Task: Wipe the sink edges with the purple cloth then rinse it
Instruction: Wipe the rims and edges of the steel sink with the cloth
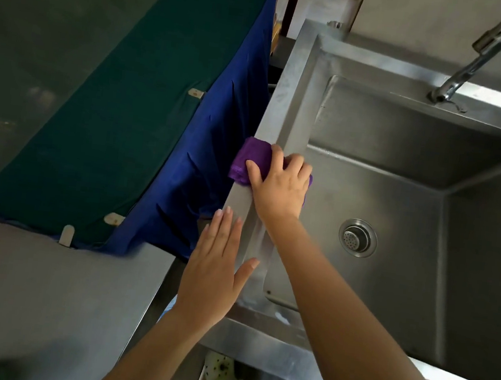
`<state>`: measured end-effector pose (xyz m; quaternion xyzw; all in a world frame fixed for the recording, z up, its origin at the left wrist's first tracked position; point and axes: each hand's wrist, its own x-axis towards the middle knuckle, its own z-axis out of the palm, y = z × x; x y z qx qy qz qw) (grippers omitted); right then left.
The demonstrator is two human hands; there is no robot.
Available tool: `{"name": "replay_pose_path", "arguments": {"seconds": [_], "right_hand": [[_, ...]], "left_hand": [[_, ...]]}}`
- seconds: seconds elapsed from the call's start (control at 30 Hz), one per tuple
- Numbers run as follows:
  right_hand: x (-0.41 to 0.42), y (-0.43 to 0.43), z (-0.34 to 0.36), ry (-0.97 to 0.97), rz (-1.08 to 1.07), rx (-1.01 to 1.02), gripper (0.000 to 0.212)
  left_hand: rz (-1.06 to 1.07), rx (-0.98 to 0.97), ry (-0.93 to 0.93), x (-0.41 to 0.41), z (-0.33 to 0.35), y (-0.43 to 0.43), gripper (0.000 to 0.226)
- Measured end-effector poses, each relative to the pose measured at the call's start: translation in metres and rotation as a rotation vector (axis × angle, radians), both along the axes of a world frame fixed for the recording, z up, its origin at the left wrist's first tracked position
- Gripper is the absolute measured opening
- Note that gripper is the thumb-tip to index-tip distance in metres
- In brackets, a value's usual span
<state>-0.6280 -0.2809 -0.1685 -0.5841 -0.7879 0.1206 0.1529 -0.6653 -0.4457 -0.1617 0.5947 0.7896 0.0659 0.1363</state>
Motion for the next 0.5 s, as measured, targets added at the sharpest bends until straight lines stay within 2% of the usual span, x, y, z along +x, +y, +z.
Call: {"name": "replay_pose_path", "arguments": {"seconds": [0.23,0.37,0.5], "right_hand": [[0.001,-0.005,-0.012,0.08,0.05,0.022,0.055],[0.003,-0.009,-0.013,0.077,0.099,-0.112,0.058],[0.009,-0.029,-0.007,0.071,0.133,-0.154,0.058]], "left_hand": [[-0.003,0.016,-0.039,-0.003,-0.003,-0.003,0.075],[-0.021,0.003,-0.051,-0.004,-0.004,-0.013,0.075],[-0.019,-0.031,-0.058,-0.002,0.0,-0.025,0.078]]}}
